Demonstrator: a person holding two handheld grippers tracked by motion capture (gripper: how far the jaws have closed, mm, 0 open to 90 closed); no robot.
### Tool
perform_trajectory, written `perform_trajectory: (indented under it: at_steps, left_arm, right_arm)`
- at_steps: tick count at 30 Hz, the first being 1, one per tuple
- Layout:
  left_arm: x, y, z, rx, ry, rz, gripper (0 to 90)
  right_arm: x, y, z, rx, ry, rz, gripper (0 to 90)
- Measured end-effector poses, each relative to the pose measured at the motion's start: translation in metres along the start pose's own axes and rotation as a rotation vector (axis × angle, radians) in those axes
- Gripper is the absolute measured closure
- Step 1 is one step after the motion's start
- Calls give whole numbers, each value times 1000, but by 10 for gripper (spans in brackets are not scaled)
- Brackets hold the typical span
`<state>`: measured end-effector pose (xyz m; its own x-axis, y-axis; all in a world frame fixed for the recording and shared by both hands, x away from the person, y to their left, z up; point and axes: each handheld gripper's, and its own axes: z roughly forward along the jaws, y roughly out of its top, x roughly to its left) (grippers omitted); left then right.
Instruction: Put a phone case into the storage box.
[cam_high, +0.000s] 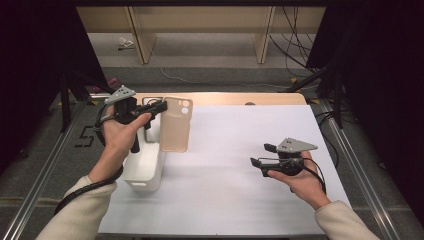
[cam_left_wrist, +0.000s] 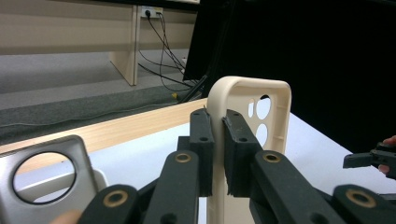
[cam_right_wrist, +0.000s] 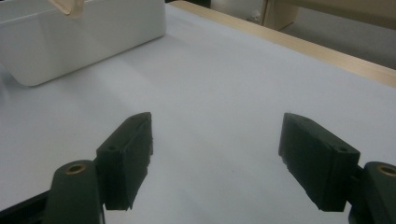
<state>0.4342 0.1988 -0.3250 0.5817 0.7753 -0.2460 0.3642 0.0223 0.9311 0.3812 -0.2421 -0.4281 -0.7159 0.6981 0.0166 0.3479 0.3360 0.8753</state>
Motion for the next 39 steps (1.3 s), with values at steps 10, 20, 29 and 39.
perform_trajectory:
  at_steps: [10,20,29,39]
  left_arm:
    - [10,1,-10,-6,17,-1,829]
    - [19,1,-16,-5,33,-9,829]
    - [27,4,-19,-4,36,-11,830]
    - [40,4,-24,-2,56,-25,829]
  right_arm:
    - [-1,-1,0,2,-4,6,267]
    - [-2,-1,1,0,-6,12,268]
    - [-2,-2,1,5,-6,11,268]
    - [-3,-3,2,5,-9,13,269]
